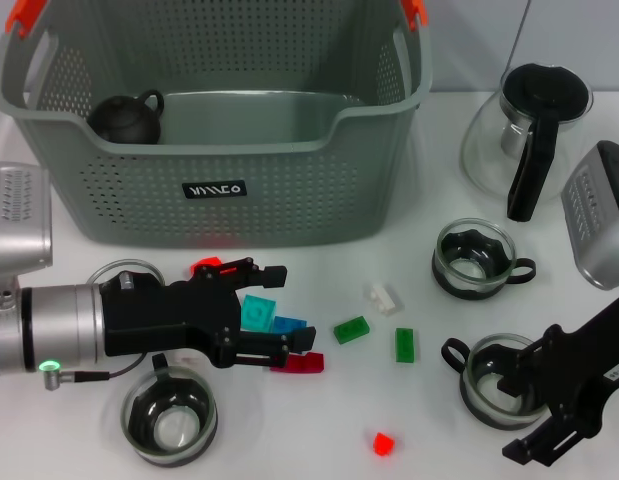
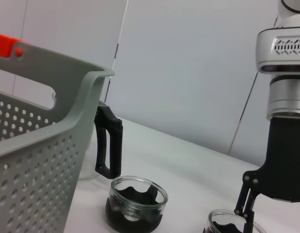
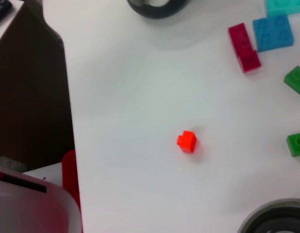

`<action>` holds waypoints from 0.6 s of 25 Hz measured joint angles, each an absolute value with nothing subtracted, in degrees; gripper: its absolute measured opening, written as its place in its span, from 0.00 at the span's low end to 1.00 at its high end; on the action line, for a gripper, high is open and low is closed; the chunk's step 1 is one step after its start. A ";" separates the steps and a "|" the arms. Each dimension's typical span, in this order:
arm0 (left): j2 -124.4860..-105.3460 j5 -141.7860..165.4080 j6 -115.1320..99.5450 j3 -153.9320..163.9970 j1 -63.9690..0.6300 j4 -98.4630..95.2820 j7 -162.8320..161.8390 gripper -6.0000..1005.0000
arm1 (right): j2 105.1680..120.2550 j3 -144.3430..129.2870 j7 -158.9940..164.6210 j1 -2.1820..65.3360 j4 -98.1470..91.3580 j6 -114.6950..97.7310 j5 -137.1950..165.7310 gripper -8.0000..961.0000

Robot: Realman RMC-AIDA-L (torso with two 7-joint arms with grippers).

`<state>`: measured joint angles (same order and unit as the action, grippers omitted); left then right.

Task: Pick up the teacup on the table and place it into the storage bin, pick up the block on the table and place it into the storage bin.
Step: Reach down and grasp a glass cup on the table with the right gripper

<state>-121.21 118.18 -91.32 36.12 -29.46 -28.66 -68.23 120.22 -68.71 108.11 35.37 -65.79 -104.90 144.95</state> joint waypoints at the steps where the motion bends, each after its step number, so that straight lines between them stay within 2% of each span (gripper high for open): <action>1: -121.23 118.18 -91.30 36.12 -29.45 -28.66 -68.22 0.93 | 120.24 -68.75 108.12 35.38 -65.65 -104.63 145.03 0.86; 12: -121.53 118.22 -91.04 36.12 -29.43 -28.63 -67.09 0.93 | 120.23 -73.52 109.66 34.83 -64.68 -101.30 145.11 0.86; 15: -121.58 118.22 -90.98 36.12 -29.31 -28.38 -66.67 0.93 | 120.23 -74.28 109.74 34.92 -64.27 -100.68 145.11 0.83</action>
<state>-121.58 118.22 -90.98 36.12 -29.31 -28.38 -66.67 120.23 -74.28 109.74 34.92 -64.27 -100.68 145.11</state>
